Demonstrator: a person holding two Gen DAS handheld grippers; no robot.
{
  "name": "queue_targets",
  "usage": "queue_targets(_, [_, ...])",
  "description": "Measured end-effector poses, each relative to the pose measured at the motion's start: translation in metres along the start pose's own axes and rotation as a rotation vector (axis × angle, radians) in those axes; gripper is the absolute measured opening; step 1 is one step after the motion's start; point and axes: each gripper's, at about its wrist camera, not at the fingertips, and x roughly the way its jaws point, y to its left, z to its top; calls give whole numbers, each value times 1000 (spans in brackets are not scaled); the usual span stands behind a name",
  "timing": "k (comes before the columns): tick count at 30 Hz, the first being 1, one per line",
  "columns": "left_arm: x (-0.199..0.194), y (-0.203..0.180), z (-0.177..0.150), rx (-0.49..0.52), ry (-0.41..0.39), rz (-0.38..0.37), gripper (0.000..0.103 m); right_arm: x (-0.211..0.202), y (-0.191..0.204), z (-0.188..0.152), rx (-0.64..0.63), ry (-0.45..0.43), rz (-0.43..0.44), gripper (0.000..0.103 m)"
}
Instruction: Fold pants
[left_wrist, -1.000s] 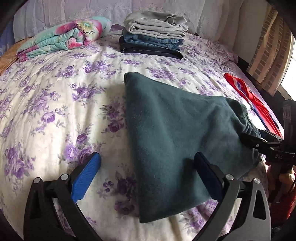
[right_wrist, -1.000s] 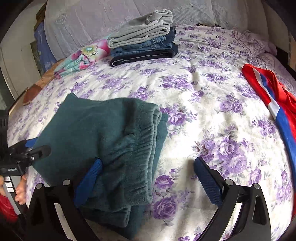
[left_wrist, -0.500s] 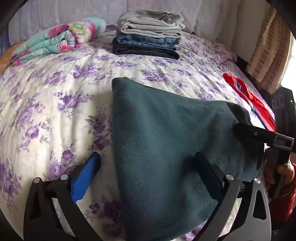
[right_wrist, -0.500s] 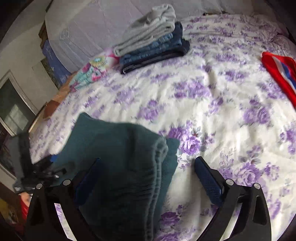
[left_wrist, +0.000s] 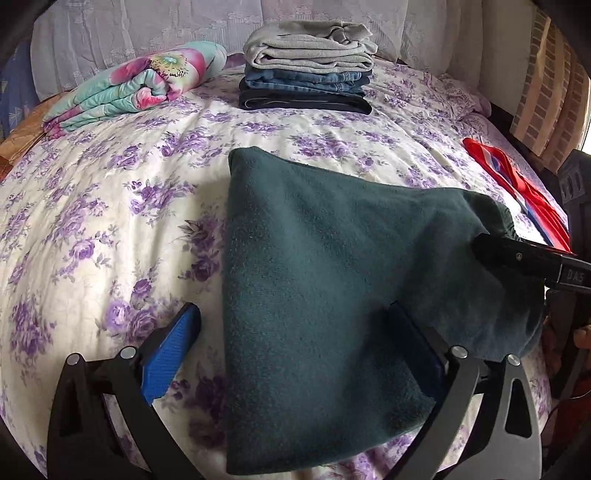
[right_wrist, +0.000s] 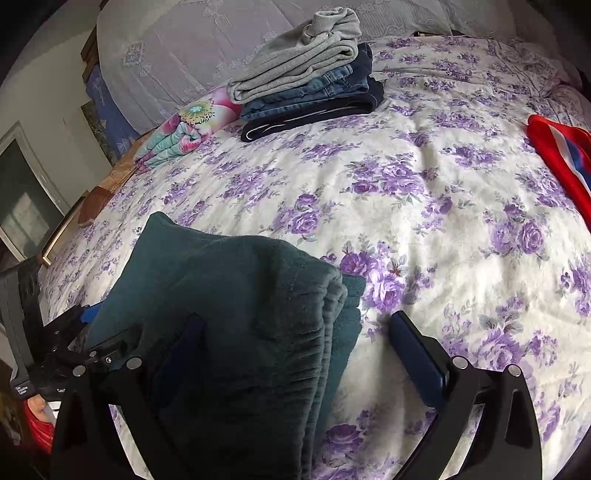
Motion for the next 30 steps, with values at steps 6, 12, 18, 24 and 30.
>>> queue_targets(6, [-5,-1,-5,-13,-8,-2,98,-5,-16,0,82,-28,113,100])
queue_targets(12, [-5,0,-6,-21,-6,-26,98,-7,-21,-1,100,-35,148,100])
queue_targets(18, [-11,-7,-8,43,-40,-90,69,-7,2,-2,-17,-13,108,78])
queue_targets(24, [-17,8,8,18,-87,-123,12,-18,32,11,-165,-27,126,26])
queue_targets(30, [-42,2,72,82,-243,-130,12,-48,41,84,-210,-164,121,26])
